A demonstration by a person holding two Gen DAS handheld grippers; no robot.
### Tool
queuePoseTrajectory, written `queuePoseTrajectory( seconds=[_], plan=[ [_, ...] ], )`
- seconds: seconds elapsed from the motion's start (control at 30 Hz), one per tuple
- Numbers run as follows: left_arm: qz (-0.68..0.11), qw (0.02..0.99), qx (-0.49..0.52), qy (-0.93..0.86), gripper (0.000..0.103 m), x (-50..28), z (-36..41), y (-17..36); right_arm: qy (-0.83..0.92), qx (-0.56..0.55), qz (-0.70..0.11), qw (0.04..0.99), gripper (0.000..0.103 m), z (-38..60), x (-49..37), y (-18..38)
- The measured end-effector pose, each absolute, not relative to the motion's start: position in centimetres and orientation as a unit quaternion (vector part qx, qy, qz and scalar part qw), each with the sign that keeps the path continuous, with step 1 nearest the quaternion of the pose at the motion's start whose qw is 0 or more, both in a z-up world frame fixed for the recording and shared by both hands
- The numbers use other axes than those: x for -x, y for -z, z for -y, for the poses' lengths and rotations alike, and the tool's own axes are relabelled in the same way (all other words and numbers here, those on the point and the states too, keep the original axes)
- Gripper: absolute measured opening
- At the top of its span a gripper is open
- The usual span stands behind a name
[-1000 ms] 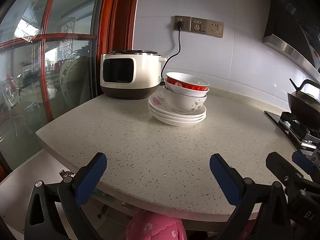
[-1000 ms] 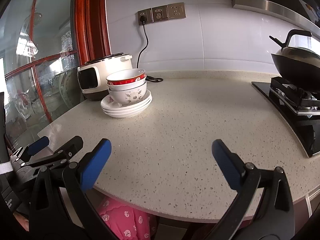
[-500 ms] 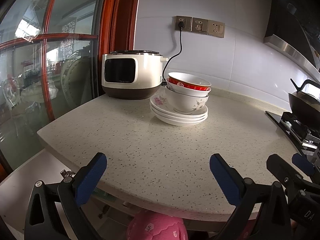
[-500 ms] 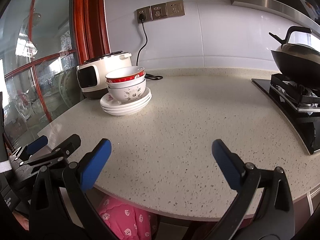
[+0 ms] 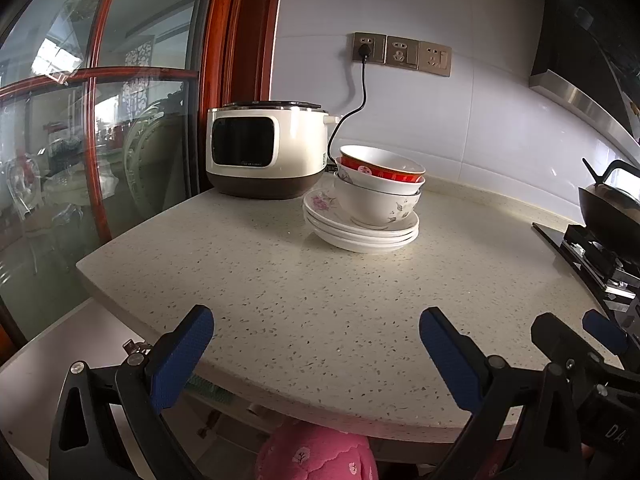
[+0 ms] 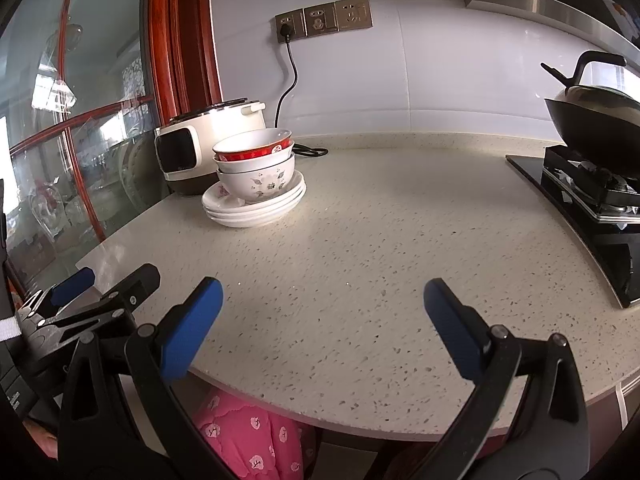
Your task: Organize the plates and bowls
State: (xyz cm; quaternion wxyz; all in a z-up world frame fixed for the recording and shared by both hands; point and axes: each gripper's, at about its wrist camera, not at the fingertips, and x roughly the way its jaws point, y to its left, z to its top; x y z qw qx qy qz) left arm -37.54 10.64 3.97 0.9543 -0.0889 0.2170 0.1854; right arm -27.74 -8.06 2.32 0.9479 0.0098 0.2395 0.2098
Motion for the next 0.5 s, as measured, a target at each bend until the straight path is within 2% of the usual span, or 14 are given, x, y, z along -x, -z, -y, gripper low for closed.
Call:
queuePoseTrajectory(
  seconds=[0.5],
  plan=[
    [-0.212,0.955,0.074,-0.196,0.103,37.72,-10.55,-3.64,-0.217,-0.007,-0.246,0.945,0.101,8.22,27.25,-2.01]
  ],
)
